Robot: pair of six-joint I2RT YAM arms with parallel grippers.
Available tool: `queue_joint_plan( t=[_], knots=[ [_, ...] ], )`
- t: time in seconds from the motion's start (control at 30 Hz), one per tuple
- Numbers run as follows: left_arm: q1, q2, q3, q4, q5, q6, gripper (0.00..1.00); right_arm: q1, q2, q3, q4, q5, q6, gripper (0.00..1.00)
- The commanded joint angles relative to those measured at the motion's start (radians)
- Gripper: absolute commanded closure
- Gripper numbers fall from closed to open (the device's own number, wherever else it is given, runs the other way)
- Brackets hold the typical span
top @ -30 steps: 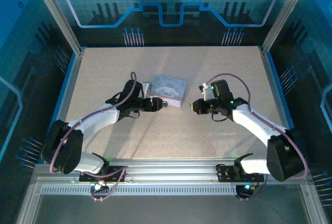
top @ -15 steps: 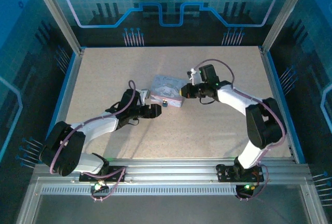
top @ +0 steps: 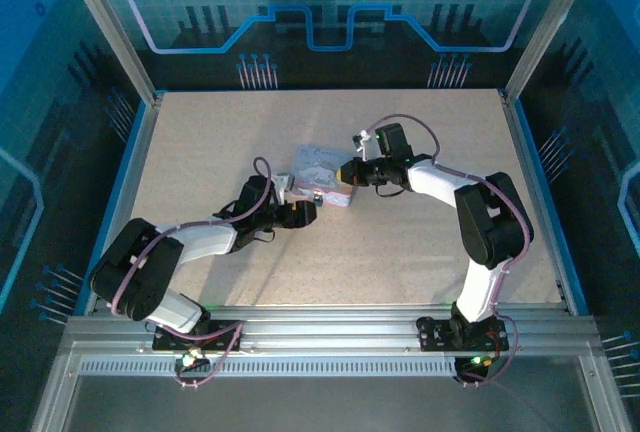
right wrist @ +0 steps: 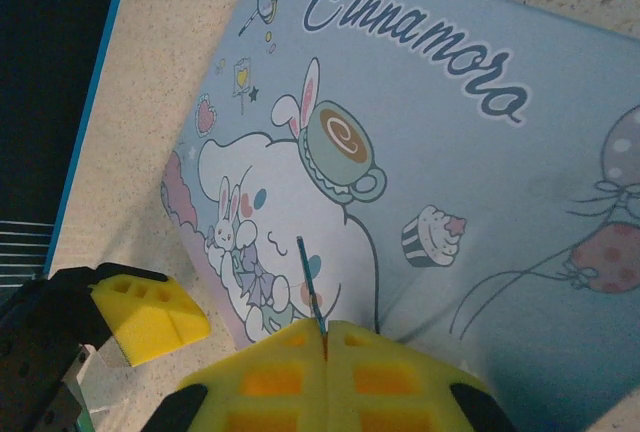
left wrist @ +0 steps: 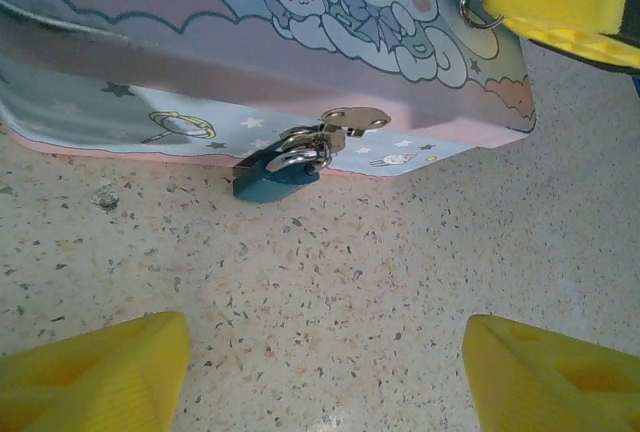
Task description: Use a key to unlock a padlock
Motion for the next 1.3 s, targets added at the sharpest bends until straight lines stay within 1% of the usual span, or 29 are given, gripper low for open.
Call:
queue_joint_plan(
  t=[0.0,0.1,0.27,0.43,0.7,0.97,1.27],
  knots=[
    [-0.021,0.027,0.015,0.048,-0.015,0.036,0.27,0.005,0.039,-0.038,-0.017,-0.006,0.007,1.0],
    [-0.037,0.049,0.026,0.068,-0.038,0.058,0.27,0.006,0.035,-0.088,0.015,-0.014,0.023,1.0],
    [-0.048,0.078,0.01,0.156,-0.064,0.063,0.28,0.005,0.04,-0.193,0.174,-0.06,0.09,1.0],
    [-0.051,0.108,0.014,0.18,-0.081,0.065,0.29,0.006,0.043,-0.235,0.22,-0.073,0.116,1.0],
    [-0.05,0.149,0.026,0.201,-0.113,0.07,0.33,0.026,0.029,-0.288,0.255,-0.088,0.143,1.0],
    [-0.05,0.2,0.063,0.2,-0.117,0.075,0.35,0.038,0.023,-0.283,0.253,-0.073,0.147,1.0],
    [-0.055,0.268,0.099,0.237,-0.111,0.068,0.38,0.038,0.028,-0.276,0.247,-0.066,0.144,1.0]
  ],
)
